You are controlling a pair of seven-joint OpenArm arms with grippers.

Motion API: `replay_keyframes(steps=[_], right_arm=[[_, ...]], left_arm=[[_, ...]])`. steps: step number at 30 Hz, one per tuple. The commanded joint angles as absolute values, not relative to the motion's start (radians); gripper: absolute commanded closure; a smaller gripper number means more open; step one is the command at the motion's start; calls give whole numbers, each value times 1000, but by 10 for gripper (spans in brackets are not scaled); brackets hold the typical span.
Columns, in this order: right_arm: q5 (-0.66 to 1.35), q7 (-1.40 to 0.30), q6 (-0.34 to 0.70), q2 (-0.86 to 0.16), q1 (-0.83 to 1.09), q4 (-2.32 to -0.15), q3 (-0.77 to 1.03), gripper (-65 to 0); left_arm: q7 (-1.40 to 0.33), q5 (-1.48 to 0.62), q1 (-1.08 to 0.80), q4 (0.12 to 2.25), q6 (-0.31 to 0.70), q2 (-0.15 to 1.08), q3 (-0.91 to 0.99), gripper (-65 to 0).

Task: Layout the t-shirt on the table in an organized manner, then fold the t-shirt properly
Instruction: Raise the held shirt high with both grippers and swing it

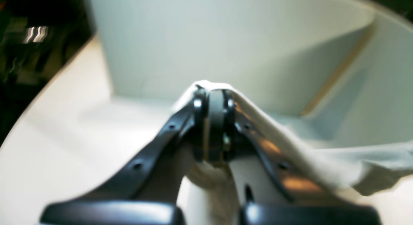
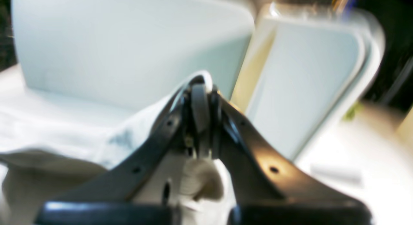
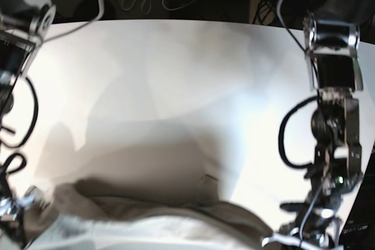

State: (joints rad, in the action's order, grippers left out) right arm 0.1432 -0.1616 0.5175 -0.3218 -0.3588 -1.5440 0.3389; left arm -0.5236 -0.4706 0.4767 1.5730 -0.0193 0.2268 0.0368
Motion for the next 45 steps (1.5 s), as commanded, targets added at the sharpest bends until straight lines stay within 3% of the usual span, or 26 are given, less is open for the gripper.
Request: replay_keyframes(steps=[1,7,12,17,21,26,32,39,45], right_arm=[[160,-128,518,-318,-329,-1598,361,0],[160,-104,521,-205,-1,-1758,464,0],[160,36,602,-113,219,-1762,538,0],[160,105,607,-65,318,-1748,611,0],[162,107,607,-70,335,-1750,621,0],[159,99,607,-93,297,-1755,601,0],[154,79,607,-94,225,-1748,559,0],[154,-159,607,-173,-8,-1733,501,0],[153,-262,607,-278,-358,-1535,337,0]], left_arm=[[-490,-481,469,1618,-4,226,45,0],[-490,-489,191,1690,-4,229,47,0],[-483,-490,-59,1799,-4,226,48,0],[-481,-492,-257,1853,-2,171,45,0],[-479,-492,-311,1880,-2,162,125,0],[-483,-492,-237,1870,-2,162,305,0],[-490,-483,-85,1778,-1,163,394,0],[-484,-483,142,1629,-1,213,337,0],[-483,-483,472,1422,-1,257,202,0]])
